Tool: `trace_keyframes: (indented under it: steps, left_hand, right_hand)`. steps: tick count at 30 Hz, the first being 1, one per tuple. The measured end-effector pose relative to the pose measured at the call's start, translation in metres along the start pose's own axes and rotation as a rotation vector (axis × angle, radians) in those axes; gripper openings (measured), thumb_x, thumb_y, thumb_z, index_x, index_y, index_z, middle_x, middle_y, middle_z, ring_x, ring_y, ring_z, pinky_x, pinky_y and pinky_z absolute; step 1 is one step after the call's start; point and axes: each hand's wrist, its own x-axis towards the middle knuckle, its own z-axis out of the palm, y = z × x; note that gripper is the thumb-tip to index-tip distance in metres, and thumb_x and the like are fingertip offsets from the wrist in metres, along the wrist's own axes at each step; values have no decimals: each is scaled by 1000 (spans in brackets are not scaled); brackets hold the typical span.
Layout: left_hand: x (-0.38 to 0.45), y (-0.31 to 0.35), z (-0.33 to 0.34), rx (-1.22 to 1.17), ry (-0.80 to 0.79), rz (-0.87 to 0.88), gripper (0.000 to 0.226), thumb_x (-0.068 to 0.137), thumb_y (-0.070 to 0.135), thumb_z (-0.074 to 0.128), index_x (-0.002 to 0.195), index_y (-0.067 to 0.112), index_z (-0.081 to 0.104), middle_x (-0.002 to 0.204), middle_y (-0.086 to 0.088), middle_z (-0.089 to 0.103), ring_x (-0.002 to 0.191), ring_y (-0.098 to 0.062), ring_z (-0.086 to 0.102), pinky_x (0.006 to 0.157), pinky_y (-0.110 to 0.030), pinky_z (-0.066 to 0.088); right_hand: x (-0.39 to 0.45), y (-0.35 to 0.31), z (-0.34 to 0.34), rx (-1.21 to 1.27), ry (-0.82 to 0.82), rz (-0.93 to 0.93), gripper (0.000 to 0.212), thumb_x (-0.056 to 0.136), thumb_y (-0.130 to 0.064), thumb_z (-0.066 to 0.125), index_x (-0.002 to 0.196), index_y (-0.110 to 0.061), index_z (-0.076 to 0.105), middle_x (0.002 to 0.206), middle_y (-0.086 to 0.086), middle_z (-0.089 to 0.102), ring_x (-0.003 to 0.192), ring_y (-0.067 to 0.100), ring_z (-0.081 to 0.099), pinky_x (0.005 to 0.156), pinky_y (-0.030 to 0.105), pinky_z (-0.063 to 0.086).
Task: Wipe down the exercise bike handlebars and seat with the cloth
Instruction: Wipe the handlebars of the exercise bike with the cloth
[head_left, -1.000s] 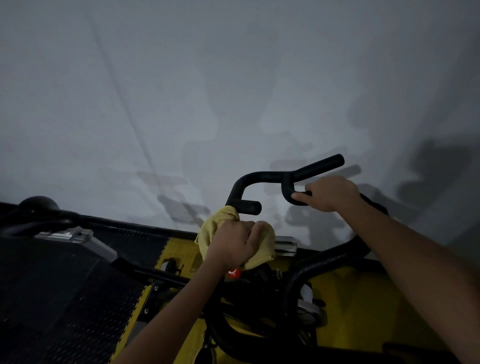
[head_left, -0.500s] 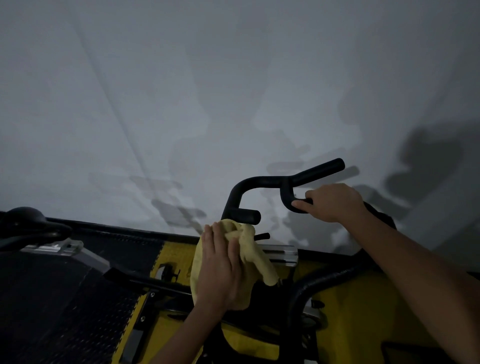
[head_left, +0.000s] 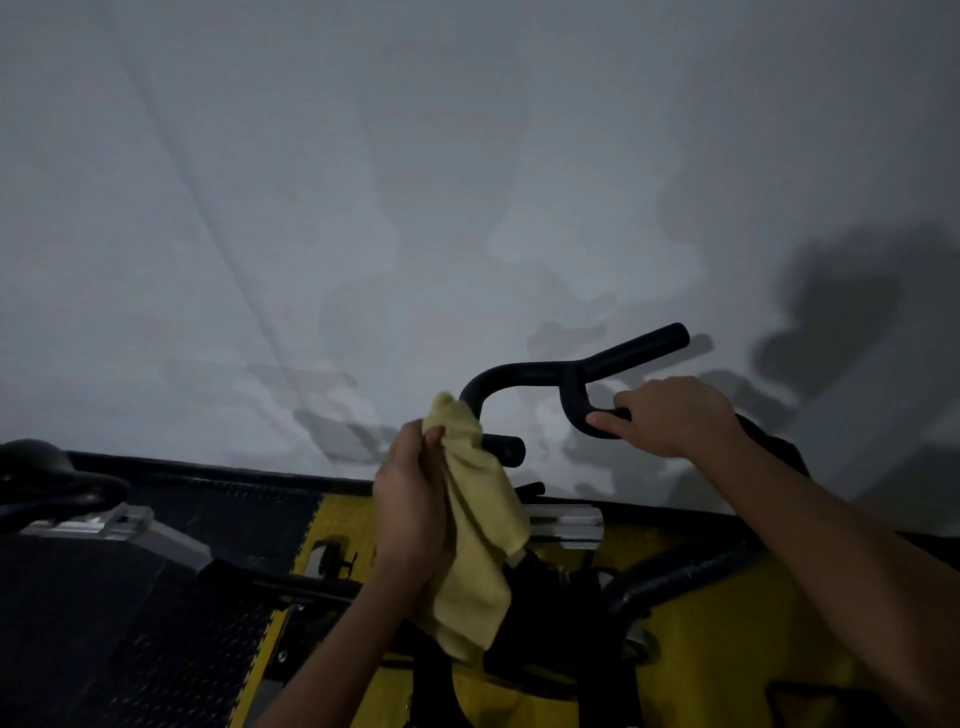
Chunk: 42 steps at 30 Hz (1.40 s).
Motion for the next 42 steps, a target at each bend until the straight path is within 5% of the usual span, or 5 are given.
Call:
trace_keyframes:
  steps: [6,20,25,29,42]
  left_hand:
    - [41,11,33,202,-33,109,27,105,31,50,128,26,62,131,-5,40,114,-15,40,90,-26,37]
    - [69,17,54,579,-607,599,32,92,8,64,64,7,50,47,-3,48,42,-26,51,47,-31,37]
    - [89,27,74,676,-848,148,39,101,42,37,71,19,48,82,-5,59,81,-26,55,75,-38,46]
    - [61,18,58,683,-606,605,31,104,23,35,101,9,62,67,-1,57,62,-25,55,62,-36,42]
    - [77,24,81,593,-733,261,48,97,37,41,54,15,35,54,0,40,55,-19,42,58,-32,32]
  right_hand:
    - [6,2,3,28,-7,-1,56,90,-81,17,85,-33,46,70,-8,48,64,13,47,67,34,44]
    - [12,4,7,20,27,-45,60,90,-81,16,71,-32,47,68,-7,53,59,7,44,53,29,29]
    - [13,5,6,26,29,-47,66,90,-81,18,79,-30,58,68,-6,55,59,7,48,53,28,30]
    - [13,5,7,21,49,-49,69,89,-82,17,82,-29,61,68,-6,58,60,8,53,53,28,33]
    - [18,4,7,31,20,-39,67,89,-82,18,77,-29,58,67,-6,57,59,9,52,52,28,32]
